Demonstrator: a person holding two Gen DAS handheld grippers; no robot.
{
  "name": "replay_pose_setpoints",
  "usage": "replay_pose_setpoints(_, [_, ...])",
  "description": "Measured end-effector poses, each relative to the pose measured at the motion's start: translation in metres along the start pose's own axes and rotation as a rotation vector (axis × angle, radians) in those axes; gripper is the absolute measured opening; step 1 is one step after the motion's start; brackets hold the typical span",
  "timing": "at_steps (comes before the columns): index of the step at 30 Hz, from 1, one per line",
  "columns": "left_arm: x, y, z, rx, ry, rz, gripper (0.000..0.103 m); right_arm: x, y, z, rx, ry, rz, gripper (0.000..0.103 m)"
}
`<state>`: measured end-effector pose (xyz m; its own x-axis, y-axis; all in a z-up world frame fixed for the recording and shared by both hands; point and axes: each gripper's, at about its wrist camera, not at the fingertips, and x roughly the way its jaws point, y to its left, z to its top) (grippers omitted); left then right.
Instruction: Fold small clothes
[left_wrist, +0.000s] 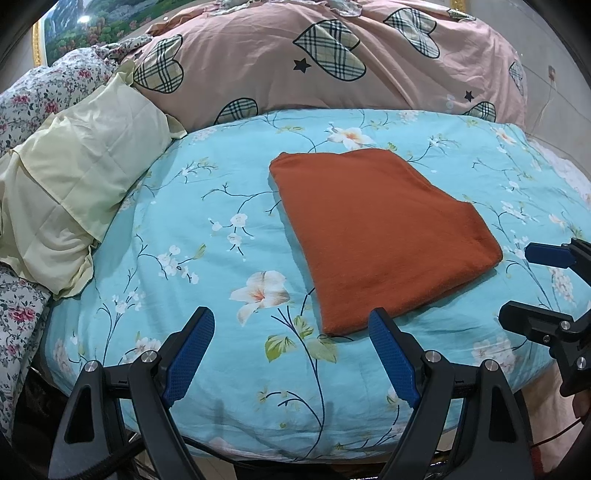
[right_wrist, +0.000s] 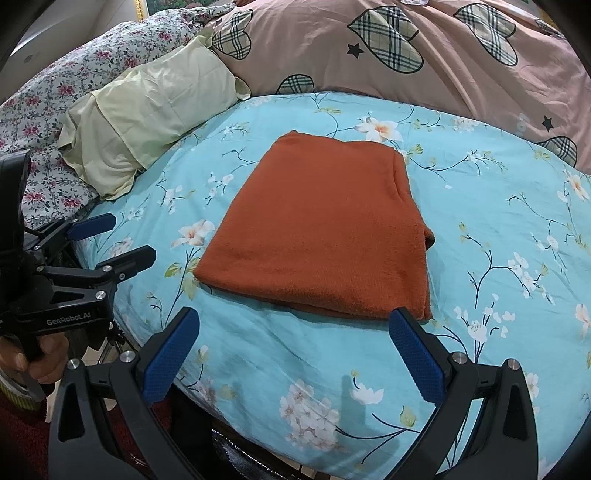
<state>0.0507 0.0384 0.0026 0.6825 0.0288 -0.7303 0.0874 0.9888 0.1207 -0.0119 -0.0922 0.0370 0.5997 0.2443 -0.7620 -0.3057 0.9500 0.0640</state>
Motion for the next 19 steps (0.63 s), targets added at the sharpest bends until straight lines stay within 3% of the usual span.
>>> replay_pose_setpoints(19, [0.024, 0.003, 0.021, -0.004, 0.002, -0.006, 0.086, 0.020, -0.031, 0.021, 0.033, 0.011, -0.008, 0.102])
